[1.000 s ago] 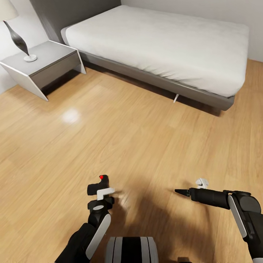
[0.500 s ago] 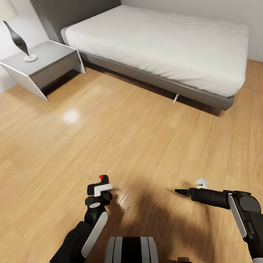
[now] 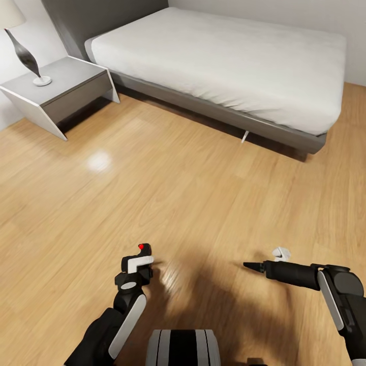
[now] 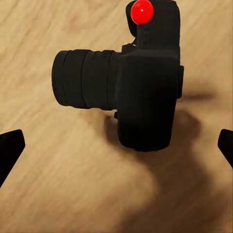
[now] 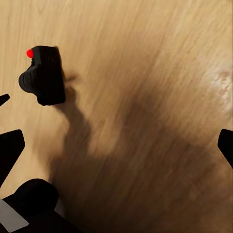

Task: Attach the digital camera to the camera tripod in the bedroom.

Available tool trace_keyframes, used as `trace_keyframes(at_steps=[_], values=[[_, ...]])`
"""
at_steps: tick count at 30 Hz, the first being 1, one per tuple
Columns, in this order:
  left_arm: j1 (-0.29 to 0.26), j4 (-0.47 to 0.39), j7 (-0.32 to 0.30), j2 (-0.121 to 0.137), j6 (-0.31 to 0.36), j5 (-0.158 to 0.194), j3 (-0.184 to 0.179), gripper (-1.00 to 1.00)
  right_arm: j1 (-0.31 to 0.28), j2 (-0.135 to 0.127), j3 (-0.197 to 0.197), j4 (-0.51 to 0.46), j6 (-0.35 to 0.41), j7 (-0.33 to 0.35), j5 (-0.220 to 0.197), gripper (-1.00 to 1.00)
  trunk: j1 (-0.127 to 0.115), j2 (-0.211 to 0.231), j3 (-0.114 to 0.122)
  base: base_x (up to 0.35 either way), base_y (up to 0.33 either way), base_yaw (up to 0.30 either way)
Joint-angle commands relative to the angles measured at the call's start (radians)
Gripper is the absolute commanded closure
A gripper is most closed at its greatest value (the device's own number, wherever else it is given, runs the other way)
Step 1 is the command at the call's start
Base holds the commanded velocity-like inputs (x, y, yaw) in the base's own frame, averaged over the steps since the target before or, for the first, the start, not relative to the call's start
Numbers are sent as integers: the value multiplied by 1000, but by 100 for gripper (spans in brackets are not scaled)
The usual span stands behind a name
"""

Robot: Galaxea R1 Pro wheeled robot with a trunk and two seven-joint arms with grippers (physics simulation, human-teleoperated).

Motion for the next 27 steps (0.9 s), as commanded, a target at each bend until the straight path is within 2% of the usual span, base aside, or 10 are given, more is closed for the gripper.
trace_keyframes(at_steps=[1, 10, 17, 27], values=[[-1, -1, 8, 0, 3, 8, -2, -100, -1, 0, -1, 0, 8, -3, -8, -100, 0, 0, -1, 0, 0, -23], [-1, 6, 7, 2, 2, 10, -2, -100, -1, -1, -2, 3, 8, -5, -5, -100, 0, 0, -1, 0, 0, -132], [-1, 7, 5, 2, 2, 11, -2, -100, -1, -1, -2, 3, 8, -5, -5, -100, 0, 0, -1, 0, 0, -44], [-1, 11, -51, 3, 3, 13, 0, -100, -1, -1, -3, 3, 8, -5, -7, -100, 0, 0, -1, 0, 0, -222]])
